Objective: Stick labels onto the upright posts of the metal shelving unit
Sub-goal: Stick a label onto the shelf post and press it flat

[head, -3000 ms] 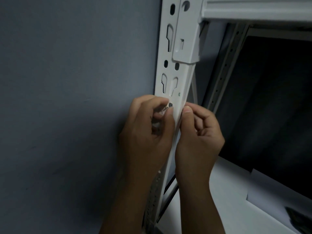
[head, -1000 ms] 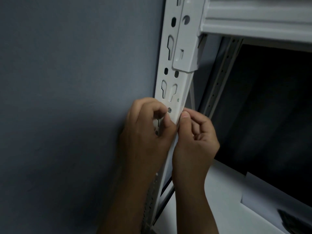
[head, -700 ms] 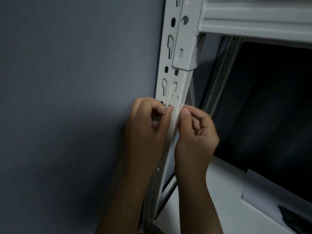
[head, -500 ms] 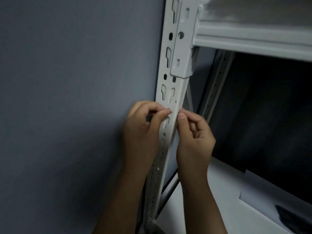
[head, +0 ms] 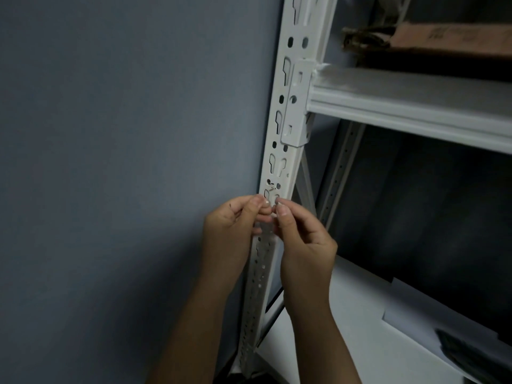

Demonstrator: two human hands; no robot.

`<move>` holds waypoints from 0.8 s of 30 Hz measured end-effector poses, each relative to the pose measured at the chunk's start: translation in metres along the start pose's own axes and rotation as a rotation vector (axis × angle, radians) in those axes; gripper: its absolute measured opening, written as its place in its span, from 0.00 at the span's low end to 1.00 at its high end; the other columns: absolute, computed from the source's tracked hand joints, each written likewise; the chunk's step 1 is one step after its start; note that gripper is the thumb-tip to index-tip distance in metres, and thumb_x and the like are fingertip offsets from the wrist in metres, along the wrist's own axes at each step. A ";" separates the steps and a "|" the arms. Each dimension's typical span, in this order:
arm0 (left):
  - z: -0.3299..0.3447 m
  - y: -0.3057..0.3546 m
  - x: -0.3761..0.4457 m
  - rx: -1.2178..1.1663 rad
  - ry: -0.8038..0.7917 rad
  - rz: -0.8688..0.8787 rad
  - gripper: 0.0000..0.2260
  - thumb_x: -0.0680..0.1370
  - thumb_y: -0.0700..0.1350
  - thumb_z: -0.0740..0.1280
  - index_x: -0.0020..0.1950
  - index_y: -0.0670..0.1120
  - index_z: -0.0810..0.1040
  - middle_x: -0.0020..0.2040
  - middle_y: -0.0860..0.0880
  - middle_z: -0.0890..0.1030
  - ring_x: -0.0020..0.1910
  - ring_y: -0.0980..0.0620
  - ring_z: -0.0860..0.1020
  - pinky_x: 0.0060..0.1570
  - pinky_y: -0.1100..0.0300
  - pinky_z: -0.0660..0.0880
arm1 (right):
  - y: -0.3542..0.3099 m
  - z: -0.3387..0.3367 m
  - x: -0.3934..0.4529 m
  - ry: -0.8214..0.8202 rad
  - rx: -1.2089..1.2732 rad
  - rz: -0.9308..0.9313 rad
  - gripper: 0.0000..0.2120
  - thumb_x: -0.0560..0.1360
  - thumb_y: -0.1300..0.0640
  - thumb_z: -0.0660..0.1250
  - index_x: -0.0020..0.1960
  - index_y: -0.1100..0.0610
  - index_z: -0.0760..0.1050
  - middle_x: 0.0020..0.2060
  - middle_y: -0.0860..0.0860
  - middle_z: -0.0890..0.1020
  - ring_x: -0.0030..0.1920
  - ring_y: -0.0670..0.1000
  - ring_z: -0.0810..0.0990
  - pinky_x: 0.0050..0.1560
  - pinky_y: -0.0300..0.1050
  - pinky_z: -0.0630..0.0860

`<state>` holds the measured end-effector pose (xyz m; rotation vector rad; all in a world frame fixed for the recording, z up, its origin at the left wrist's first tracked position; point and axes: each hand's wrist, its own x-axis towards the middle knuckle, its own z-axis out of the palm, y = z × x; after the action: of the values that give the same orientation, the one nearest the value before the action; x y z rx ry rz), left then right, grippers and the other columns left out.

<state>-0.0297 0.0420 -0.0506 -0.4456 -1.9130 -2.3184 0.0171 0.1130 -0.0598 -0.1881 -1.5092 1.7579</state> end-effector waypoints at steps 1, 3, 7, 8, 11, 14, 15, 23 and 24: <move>-0.001 0.002 -0.003 -0.018 -0.008 -0.025 0.08 0.79 0.42 0.64 0.44 0.47 0.82 0.37 0.52 0.84 0.37 0.58 0.82 0.34 0.68 0.75 | -0.001 -0.002 -0.002 -0.014 -0.007 -0.001 0.10 0.75 0.64 0.68 0.45 0.50 0.82 0.44 0.49 0.86 0.48 0.47 0.84 0.54 0.44 0.80; -0.003 0.007 -0.007 -0.045 -0.034 -0.072 0.09 0.79 0.42 0.63 0.44 0.47 0.82 0.38 0.51 0.85 0.38 0.58 0.83 0.33 0.68 0.75 | -0.003 -0.005 -0.004 -0.038 -0.027 -0.024 0.11 0.74 0.64 0.68 0.45 0.49 0.82 0.45 0.49 0.85 0.49 0.46 0.83 0.53 0.41 0.79; -0.006 0.014 -0.013 -0.082 -0.093 -0.122 0.09 0.79 0.44 0.63 0.44 0.48 0.82 0.40 0.52 0.85 0.40 0.58 0.83 0.33 0.69 0.75 | -0.003 -0.009 -0.005 -0.044 -0.073 -0.095 0.11 0.73 0.65 0.70 0.47 0.49 0.82 0.47 0.50 0.84 0.49 0.45 0.83 0.49 0.33 0.77; -0.007 0.015 -0.014 -0.078 -0.101 -0.126 0.09 0.79 0.44 0.63 0.44 0.49 0.82 0.40 0.52 0.85 0.40 0.58 0.83 0.34 0.69 0.75 | -0.003 -0.009 -0.004 -0.041 -0.082 -0.114 0.12 0.73 0.66 0.70 0.47 0.49 0.82 0.47 0.50 0.84 0.49 0.45 0.83 0.49 0.33 0.77; -0.008 0.015 -0.014 -0.039 -0.108 -0.117 0.09 0.79 0.44 0.63 0.44 0.50 0.82 0.39 0.53 0.85 0.41 0.59 0.82 0.34 0.69 0.74 | 0.000 -0.009 -0.003 -0.052 -0.165 -0.196 0.12 0.73 0.65 0.70 0.49 0.49 0.81 0.46 0.48 0.83 0.49 0.44 0.82 0.50 0.32 0.77; -0.011 0.016 -0.013 0.036 -0.102 -0.052 0.09 0.78 0.44 0.64 0.43 0.50 0.83 0.39 0.53 0.85 0.40 0.60 0.82 0.34 0.70 0.74 | 0.003 -0.010 -0.002 -0.051 -0.295 -0.349 0.13 0.73 0.65 0.71 0.49 0.48 0.80 0.45 0.45 0.83 0.48 0.42 0.82 0.50 0.32 0.76; -0.012 0.017 -0.013 0.065 -0.102 -0.024 0.09 0.78 0.44 0.64 0.42 0.51 0.83 0.39 0.53 0.85 0.40 0.60 0.82 0.35 0.70 0.74 | 0.005 -0.012 -0.001 -0.044 -0.351 -0.423 0.12 0.73 0.65 0.71 0.49 0.50 0.80 0.45 0.46 0.83 0.47 0.42 0.81 0.50 0.31 0.76; -0.013 0.017 -0.013 0.219 -0.107 0.063 0.09 0.78 0.45 0.65 0.40 0.53 0.82 0.36 0.58 0.83 0.37 0.64 0.80 0.35 0.74 0.72 | 0.017 -0.022 0.005 -0.022 -0.705 -0.763 0.03 0.73 0.65 0.71 0.47 0.62 0.82 0.42 0.51 0.82 0.45 0.38 0.74 0.50 0.28 0.72; -0.013 0.016 -0.012 0.186 -0.098 0.033 0.09 0.78 0.45 0.65 0.41 0.51 0.83 0.37 0.56 0.84 0.38 0.63 0.80 0.35 0.74 0.72 | 0.017 -0.021 0.004 -0.021 -0.684 -0.735 0.03 0.74 0.66 0.70 0.47 0.61 0.81 0.42 0.49 0.80 0.45 0.37 0.74 0.50 0.28 0.72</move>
<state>-0.0161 0.0248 -0.0415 -0.5756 -2.1242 -2.1093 0.0183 0.1322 -0.0795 0.0506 -1.8367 0.6453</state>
